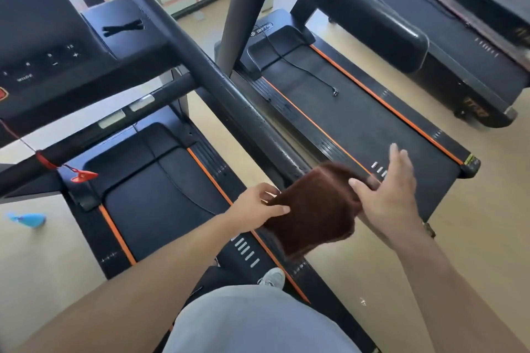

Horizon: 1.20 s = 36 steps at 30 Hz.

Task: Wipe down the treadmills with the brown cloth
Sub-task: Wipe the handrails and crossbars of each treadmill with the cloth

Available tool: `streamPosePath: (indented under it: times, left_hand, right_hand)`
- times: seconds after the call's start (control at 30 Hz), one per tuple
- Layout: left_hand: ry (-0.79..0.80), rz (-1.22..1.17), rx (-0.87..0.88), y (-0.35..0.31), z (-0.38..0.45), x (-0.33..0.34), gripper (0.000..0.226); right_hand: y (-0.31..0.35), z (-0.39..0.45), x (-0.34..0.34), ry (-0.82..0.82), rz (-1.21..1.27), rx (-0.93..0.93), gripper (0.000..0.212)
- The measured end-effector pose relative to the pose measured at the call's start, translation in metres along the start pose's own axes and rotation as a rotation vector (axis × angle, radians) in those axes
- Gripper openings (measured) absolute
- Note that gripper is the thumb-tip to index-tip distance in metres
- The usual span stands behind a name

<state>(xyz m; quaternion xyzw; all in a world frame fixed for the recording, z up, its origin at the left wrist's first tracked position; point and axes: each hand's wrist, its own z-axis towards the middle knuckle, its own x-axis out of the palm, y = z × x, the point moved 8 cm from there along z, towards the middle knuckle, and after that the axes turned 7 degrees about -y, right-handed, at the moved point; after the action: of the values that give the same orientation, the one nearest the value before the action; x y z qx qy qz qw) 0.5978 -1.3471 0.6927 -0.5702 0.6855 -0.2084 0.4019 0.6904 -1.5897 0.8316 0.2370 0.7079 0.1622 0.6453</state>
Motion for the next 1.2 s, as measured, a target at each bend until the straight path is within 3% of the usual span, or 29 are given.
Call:
streamPosePath:
  times: [0.07, 0.13, 0.2, 0.27, 0.37, 0.5, 0.8, 1.03, 1.1, 1.2]
  left_hand:
    - [-0.155, 0.002, -0.003, 0.011, 0.002, -0.01, 0.054]
    - [-0.202, -0.047, -0.024, 0.017, 0.0, -0.017, 0.046]
    - [-0.181, -0.046, -0.024, 0.021, -0.001, -0.018, 0.035]
    - [-0.181, -0.065, -0.025, 0.021, 0.001, -0.019, 0.027]
    - [-0.224, -0.179, -0.039, 0.015, 0.007, -0.025, 0.018]
    - [-0.374, -0.341, -0.054, 0.007, 0.016, -0.053, 0.031]
    - [-0.592, -0.33, 0.148, -0.039, 0.061, -0.178, 0.03]
    - [-0.729, -0.411, 0.246, -0.058, 0.079, -0.249, 0.019]
    - [-0.725, -0.401, 0.219, -0.052, 0.08, -0.253, 0.024]
    - [-0.52, -0.307, 0.165, -0.045, 0.085, -0.232, 0.051]
  right_hand:
    - [0.012, -0.013, 0.033, 0.185, -0.073, -0.136, 0.102]
    - [0.019, -0.035, 0.072, 0.343, -0.257, -0.206, 0.113]
    - [0.024, -0.04, 0.088, 0.212, -0.439, -0.264, 0.113]
    - [0.033, -0.034, 0.092, 0.1, -0.471, -0.295, 0.106]
    - [0.053, -0.019, 0.104, 0.107, -0.462, -0.363, 0.104]
    - [0.101, 0.003, 0.132, 0.095, -0.45, -0.407, 0.103]
    - [0.225, 0.054, 0.197, 0.05, -0.452, -0.563, 0.1]
    - [0.293, 0.091, 0.234, 0.072, -0.347, -0.607, 0.079]
    - [0.308, 0.102, 0.241, 0.094, -0.287, -0.574, 0.072]
    - [0.322, 0.115, 0.249, 0.168, -0.22, -0.531, 0.067]
